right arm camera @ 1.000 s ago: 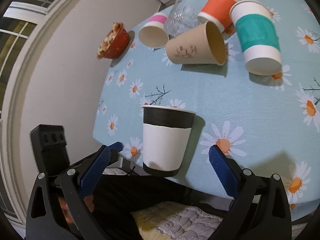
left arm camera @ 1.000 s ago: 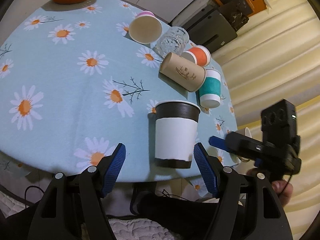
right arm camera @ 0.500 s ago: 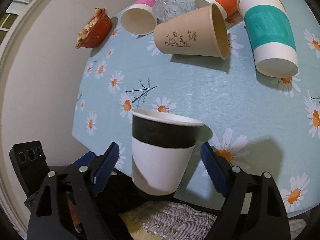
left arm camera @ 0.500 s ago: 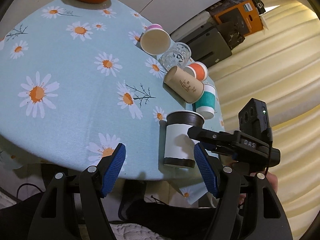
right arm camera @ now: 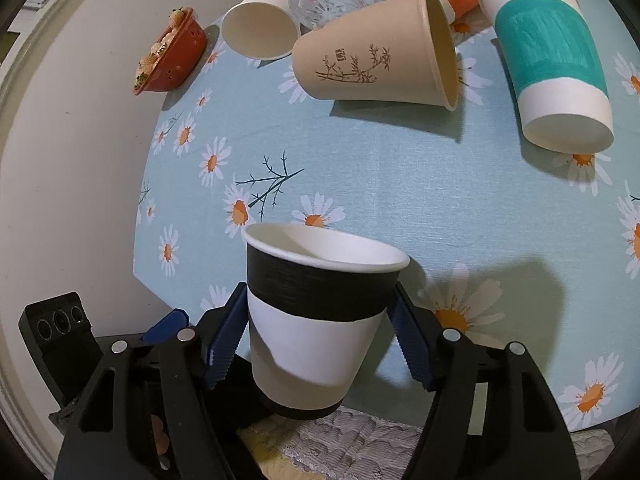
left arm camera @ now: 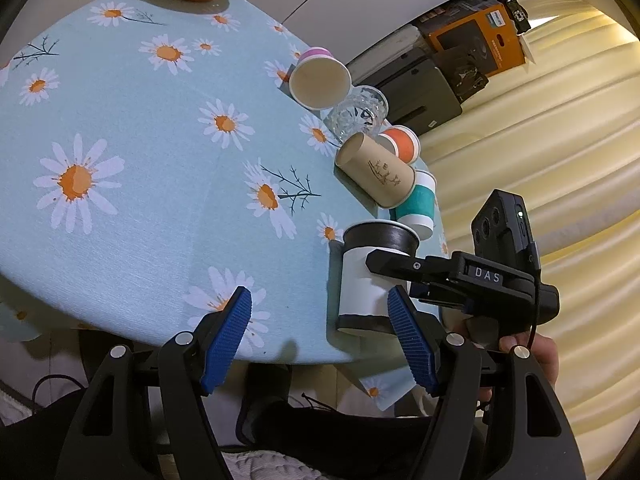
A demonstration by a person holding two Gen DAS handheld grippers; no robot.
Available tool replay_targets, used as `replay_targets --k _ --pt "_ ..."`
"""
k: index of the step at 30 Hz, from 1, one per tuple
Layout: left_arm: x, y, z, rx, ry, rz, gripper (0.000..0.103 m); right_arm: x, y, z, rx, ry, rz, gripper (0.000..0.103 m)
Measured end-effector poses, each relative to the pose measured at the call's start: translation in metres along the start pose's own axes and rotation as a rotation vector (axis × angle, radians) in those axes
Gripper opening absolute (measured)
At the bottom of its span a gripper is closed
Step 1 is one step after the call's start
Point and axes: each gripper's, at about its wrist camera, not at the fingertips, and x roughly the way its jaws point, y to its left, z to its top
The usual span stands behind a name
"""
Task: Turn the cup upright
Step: 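Rotate the held white cup upright with the right gripper, opening upward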
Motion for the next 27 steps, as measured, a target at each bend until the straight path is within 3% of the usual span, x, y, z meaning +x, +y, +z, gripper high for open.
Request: replay_targets --k 10,19,27 --pt "-0.001 0.007 -0.001 -0.008 -0.004 -0.028 0.069 -0.017 0.019 -0.018 -0.093 -0.106 -0.057 0.068" --pt "-0.007 0.010 -0.003 -0.001 -0.024 -0.046 0.069 -0.050 0.052 -0.044 -0.238 -0.336 -0.102 0.068" --pt "-0.011 0.007 -0.007 0.037 -0.054 -0.031 0.069 -0.058 0.060 -0.065 -0.293 -0.517 -0.120 0.068"
